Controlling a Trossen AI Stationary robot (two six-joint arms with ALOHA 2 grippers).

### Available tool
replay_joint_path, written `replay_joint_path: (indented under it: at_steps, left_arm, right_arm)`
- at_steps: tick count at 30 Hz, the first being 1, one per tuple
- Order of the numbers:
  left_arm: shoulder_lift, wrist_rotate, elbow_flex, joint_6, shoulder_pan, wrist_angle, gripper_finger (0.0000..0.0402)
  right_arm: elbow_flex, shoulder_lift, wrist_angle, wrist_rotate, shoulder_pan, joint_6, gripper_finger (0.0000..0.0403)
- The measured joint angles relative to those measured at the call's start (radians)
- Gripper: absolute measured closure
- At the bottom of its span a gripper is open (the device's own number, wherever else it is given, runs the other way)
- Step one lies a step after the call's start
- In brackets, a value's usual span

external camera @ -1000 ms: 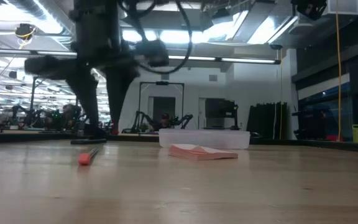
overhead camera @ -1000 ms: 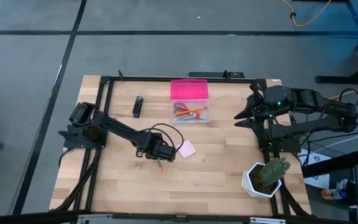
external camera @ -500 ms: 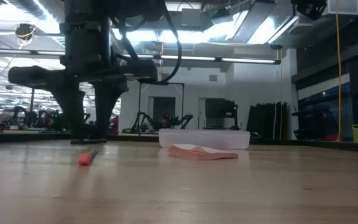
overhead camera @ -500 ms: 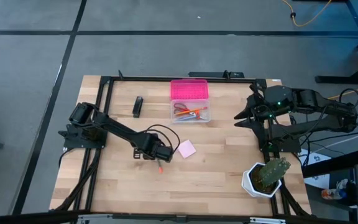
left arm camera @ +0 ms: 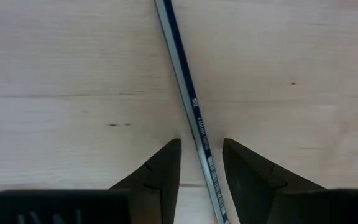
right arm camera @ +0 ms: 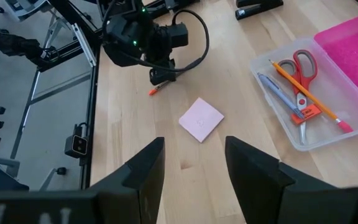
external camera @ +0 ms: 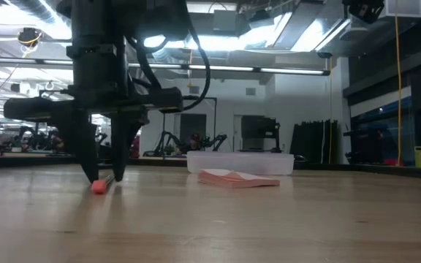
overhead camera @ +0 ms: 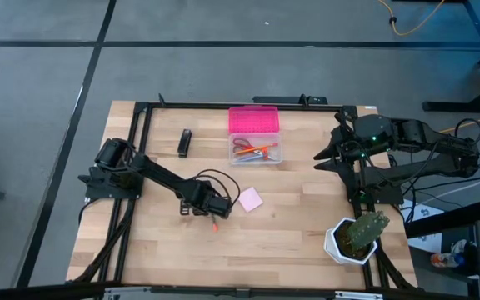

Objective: Pack school essentials
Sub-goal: Put the black pencil into the supply box

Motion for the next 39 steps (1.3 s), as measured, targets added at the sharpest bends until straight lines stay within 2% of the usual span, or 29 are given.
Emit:
replay_joint_path:
  at_steps: [6, 18, 23, 31, 39]
  left_arm:
    - [0.012, 0.001, 0.0, -0.02, -0.001, -0.02, 0.0291]
    - [0.014, 0.005, 0.001, -0.018, -0.002, -0.073, 0.0388]
    - [0.006, -0.004, 0.015, -0.008, -0.002, -0.074, 0.0396]
    - [-0.009, -0.085, 0.141, 0.105, 0.022, -0.166, 0.04]
    - [-0.008, -0.088, 0.28, 0.435, 0.156, -0.178, 0.0401]
  right_arm:
    - [0.0, 0.0, -0.001, 0.0, 0.0, 0.0, 0.0234]
    - [0.0, 0.0, -0.002, 0.001, 0.0, -0.024, 0.0234]
    - [0.0, 0.0, -0.002, 0.001, 0.0, -0.026, 0.0234]
    - [0.0, 0.0, -0.009, 0.001, 0.0, -0.029, 0.0234]
    - [0.0, 0.0, -0.009, 0.002, 0.0, -0.024, 0.0234]
